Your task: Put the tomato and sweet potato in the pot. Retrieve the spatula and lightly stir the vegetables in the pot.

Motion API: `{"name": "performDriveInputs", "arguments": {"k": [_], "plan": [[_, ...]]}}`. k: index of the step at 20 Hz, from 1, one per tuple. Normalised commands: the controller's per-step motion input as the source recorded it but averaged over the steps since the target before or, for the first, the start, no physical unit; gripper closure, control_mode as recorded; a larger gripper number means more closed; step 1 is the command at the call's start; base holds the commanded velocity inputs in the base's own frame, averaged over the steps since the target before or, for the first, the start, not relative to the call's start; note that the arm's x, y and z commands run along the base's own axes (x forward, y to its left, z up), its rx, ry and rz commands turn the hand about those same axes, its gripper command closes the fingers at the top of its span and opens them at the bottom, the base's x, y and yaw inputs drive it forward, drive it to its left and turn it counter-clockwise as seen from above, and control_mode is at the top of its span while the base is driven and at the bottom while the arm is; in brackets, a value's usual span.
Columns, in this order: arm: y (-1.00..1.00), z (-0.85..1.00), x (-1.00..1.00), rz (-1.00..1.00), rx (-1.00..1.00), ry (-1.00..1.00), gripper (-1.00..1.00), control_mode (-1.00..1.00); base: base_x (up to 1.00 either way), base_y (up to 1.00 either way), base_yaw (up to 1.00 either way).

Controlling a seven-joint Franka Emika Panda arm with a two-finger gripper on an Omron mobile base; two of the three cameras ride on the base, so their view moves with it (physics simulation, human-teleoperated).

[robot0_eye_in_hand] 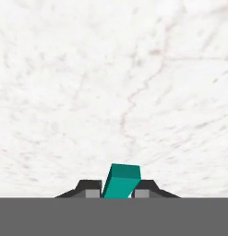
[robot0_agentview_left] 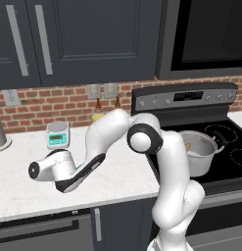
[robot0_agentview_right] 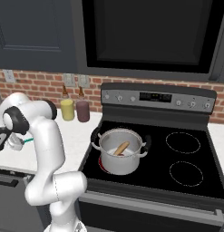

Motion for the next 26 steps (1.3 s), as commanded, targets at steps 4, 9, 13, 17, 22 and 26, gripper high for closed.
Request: {"name": "performDriveInputs", "arguments": {"k": [4,9,13,17,22,26], "plan": [[-0.26,-0.43,-0.16,-0.02,0.05,0.00,1.00,-1.00,0.00,0.00,0.00],[-0.15,-0.06,-0.18,-0.02,0.09,0.00,1.00,-1.00,0.00,0.00,0.00],[-0.15,0.60,-0.75,0.00,0.19,-0.13,1.00,-1.00,0.00,0.00,0.00],[-0.23,1.00,-1.00,-0.01,0.27,-0.23,1.00,-1.00,0.00,0.00,0.00],[-0.35,1.00,-0.96,-0.07,0.33,-0.20,1.00,-1.00,0.00,0.00,0.00],[-0.43,1.00,-0.75,-0.17,0.47,-0.03,1.00,-1.00,0.00,0.00,0.00]]}}
